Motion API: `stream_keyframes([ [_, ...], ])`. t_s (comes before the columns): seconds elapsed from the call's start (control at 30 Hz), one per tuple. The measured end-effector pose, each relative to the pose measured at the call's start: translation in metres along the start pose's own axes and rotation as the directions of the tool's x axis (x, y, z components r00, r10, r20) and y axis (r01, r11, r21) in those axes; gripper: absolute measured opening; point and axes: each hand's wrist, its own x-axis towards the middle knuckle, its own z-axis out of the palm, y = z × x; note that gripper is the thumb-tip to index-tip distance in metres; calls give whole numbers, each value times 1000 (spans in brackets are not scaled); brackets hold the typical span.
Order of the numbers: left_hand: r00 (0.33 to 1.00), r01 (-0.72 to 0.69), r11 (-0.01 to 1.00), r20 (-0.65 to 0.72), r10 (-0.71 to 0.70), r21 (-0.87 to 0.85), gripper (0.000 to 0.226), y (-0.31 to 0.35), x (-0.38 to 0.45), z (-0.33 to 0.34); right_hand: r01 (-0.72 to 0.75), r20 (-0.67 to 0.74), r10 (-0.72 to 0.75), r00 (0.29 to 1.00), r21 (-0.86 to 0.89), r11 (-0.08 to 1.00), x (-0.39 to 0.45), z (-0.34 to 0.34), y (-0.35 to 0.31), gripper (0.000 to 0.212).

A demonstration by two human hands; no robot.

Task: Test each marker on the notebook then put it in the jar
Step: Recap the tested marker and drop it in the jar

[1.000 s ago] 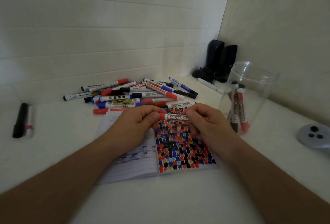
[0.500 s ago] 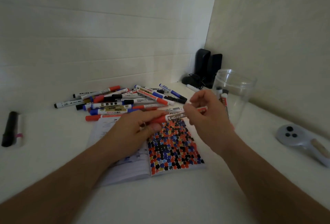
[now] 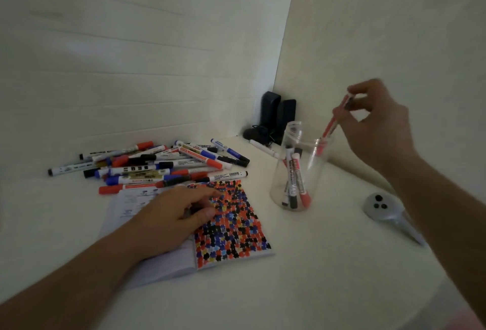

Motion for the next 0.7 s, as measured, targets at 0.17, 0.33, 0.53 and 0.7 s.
stream_keyframes([
  [0.17,1000,18,1000,-1,-18,21,49,1,0,-1,31,261,-1,965,-110,993,-15,21,10,12],
  [0.33,1000,-8,999,-3,8,41,27,5,1,-2,0,311,37,950,-120,993,-15,29,12,18],
  [0.53,999,35,999,0,-35,39,19,-3,4,-5,147,85,-136,987,-138,979,-19,30,1,20],
  [0.7,976,154,978,-173,-129,138,18,-22,7,-24,403,139,-414,900,103,909,-57,61,-50,25],
])
